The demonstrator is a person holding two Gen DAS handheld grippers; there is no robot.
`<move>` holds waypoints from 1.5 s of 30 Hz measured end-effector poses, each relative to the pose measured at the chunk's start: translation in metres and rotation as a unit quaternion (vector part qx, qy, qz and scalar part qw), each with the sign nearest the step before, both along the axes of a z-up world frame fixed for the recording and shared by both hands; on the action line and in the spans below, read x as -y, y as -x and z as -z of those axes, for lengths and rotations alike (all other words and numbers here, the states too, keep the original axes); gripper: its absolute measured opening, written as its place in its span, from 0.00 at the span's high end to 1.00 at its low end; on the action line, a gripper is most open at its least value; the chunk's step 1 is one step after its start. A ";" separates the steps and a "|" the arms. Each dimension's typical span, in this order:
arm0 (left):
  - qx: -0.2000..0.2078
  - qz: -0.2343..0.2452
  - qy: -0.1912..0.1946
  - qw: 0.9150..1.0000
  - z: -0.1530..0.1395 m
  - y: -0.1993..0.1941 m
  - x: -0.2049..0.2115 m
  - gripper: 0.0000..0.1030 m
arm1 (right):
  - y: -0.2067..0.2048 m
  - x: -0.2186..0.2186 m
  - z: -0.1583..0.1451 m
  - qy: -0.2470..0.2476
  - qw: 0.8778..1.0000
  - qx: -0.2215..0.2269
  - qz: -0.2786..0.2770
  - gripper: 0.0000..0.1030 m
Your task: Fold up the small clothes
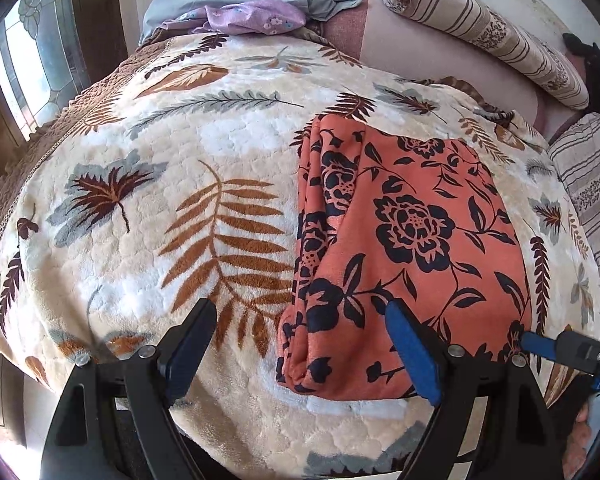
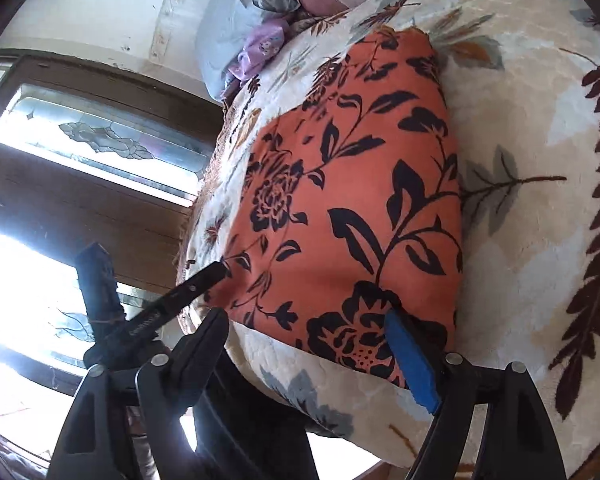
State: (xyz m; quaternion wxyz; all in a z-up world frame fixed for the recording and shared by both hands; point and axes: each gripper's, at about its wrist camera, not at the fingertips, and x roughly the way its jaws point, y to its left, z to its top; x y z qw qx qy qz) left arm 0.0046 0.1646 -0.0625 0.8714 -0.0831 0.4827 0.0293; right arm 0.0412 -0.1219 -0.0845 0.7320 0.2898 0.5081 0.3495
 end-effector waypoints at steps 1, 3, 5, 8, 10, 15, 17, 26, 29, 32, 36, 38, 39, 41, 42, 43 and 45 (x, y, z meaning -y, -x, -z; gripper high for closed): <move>0.007 0.000 0.011 1.000 -0.001 -0.002 -0.003 0.16 | 0.000 0.005 -0.010 -0.008 1.000 0.018 0.004 0.20; 0.019 0.003 0.050 0.999 -0.004 -0.008 -0.009 0.16 | -0.007 0.016 -0.024 -0.012 0.999 0.038 0.013 0.19; 0.028 0.009 0.103 0.994 -0.004 -0.019 -0.017 0.15 | -0.021 0.028 -0.024 0.009 0.999 0.033 0.030 0.16; 0.021 0.017 0.158 0.987 0.006 -0.046 -0.023 0.15 | -0.049 0.045 -0.007 0.013 0.998 -0.003 0.061 0.14; 0.000 0.021 0.183 0.983 0.020 -0.065 -0.024 0.15 | -0.068 0.049 0.006 0.013 0.997 -0.024 0.070 0.14; -0.042 0.043 0.188 0.980 0.054 -0.086 -0.012 0.16 | -0.100 0.021 0.046 -0.013 0.995 -0.091 0.032 0.14; -0.046 0.064 0.173 0.982 0.053 -0.085 -0.004 0.39 | -0.101 0.002 0.043 0.032 0.997 -0.068 0.004 0.24; 0.012 0.111 0.179 0.977 0.001 -0.096 0.024 0.70 | -0.094 0.004 -0.034 0.097 0.993 0.056 -0.020 0.64; 0.052 0.130 0.192 0.971 -0.029 -0.117 0.047 0.70 | -0.103 0.037 -0.065 0.095 0.991 0.095 0.003 0.64; 0.065 0.151 0.192 0.968 -0.039 -0.145 0.078 0.69 | -0.122 0.078 -0.073 0.085 0.991 0.099 0.035 0.64; 0.028 0.154 0.153 0.976 -0.009 -0.176 0.121 0.55 | -0.149 0.125 -0.036 0.091 0.992 0.054 0.066 0.59; -0.028 0.140 0.109 0.984 0.025 -0.185 0.131 0.41 | -0.159 0.149 -0.001 0.116 0.988 0.017 0.103 0.50; -0.059 0.132 0.091 0.985 0.042 -0.186 0.133 0.36 | -0.160 0.159 0.016 0.141 0.983 -0.008 0.120 0.46; -0.054 0.121 0.115 0.984 0.045 -0.175 0.124 0.33 | -0.151 0.174 0.034 0.133 0.981 -0.029 0.141 0.45; -0.046 0.116 0.115 0.985 0.040 -0.169 0.119 0.32 | -0.143 0.179 0.029 0.127 0.980 -0.012 0.150 0.45; -0.039 0.117 0.108 0.987 0.034 -0.162 0.116 0.32 | -0.135 0.181 0.021 0.140 0.977 0.008 0.158 0.45; -0.018 0.115 0.088 0.989 0.019 -0.149 0.113 0.32 | -0.123 0.182 -0.001 0.140 0.974 0.048 0.173 0.45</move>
